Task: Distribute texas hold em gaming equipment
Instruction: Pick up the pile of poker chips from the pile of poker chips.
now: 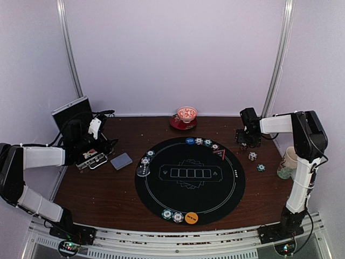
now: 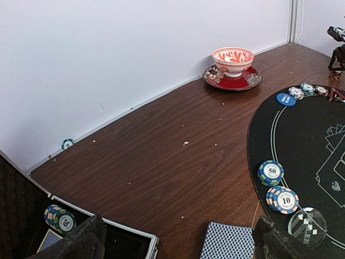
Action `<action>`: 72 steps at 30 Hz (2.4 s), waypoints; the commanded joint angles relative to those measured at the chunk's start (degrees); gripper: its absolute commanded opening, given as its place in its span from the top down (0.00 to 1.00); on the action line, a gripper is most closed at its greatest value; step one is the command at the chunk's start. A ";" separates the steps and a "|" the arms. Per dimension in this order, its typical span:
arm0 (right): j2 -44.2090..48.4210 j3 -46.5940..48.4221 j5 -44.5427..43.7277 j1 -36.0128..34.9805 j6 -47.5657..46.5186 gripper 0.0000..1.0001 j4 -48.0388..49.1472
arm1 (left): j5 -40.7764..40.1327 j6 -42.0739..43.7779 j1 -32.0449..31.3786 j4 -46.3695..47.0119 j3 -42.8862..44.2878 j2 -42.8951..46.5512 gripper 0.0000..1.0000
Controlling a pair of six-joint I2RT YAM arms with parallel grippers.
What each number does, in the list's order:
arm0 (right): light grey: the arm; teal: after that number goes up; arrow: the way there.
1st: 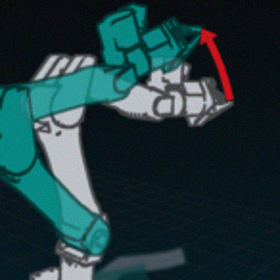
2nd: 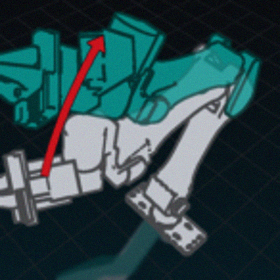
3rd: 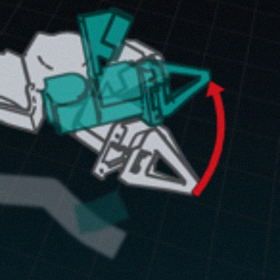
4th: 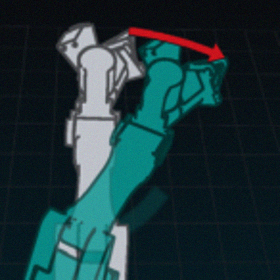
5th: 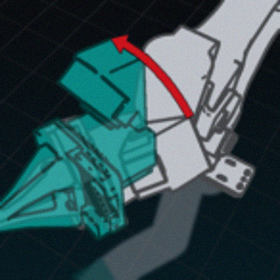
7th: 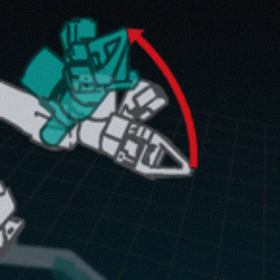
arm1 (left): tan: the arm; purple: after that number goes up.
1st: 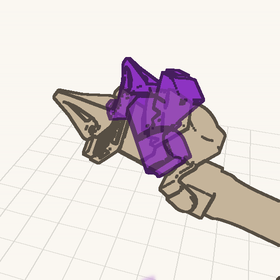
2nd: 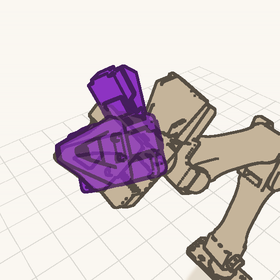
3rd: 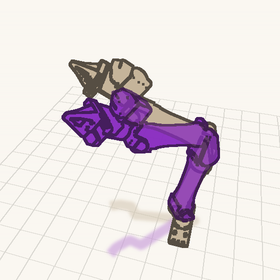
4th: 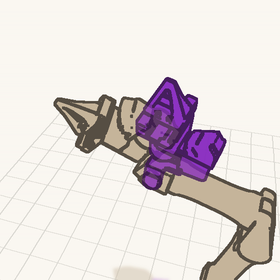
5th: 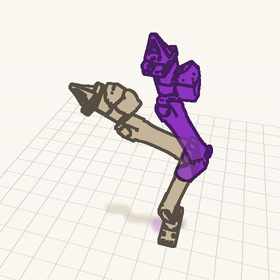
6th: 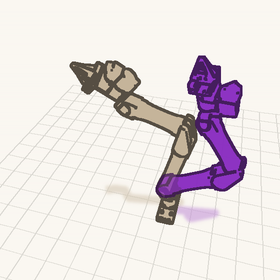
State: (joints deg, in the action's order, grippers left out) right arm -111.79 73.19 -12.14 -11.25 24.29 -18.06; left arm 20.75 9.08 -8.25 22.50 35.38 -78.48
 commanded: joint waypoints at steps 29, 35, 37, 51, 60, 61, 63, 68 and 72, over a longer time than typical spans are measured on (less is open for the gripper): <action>-2.34 -1.03 2.54 1.23 0.68 0.38 2.07 | 0.52 0.23 0.08 1.72 1.71 0.25 0.02; -2.45 -1.09 2.87 1.23 0.75 0.42 2.07 | 0.52 0.23 0.09 1.71 1.71 0.25 0.02; -2.36 -1.19 2.97 1.23 0.77 0.44 2.07 | 0.52 0.21 0.08 1.70 1.71 0.25 0.02; -1.15 -1.38 1.34 1.14 0.84 0.51 1.72 | 0.50 0.23 0.09 1.75 1.71 0.17 0.02; -0.97 -1.25 0.45 0.63 0.70 0.54 1.24 | 0.47 0.23 0.08 1.67 1.76 0.08 0.02; -0.94 -1.21 0.27 0.59 0.63 0.55 1.20 | 0.51 0.23 0.08 1.69 1.76 0.08 0.02; -0.79 -1.20 -0.16 0.45 0.58 0.56 1.04 | 0.51 0.21 0.12 1.68 1.80 0.08 0.02; -0.55 -1.12 -1.06 -0.02 0.42 0.58 0.76 | 0.51 0.17 0.08 1.63 1.80 -0.01 0.02; -0.19 -1.03 -1.89 -0.22 0.40 0.60 0.48 | 0.51 0.19 0.09 1.64 1.85 -0.07 0.02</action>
State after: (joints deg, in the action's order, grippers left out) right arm -113.47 72.69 -11.40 -11.03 24.43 -16.78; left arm 20.75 9.08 -8.25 22.48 35.38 -78.48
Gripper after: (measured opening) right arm 0.428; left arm 0.979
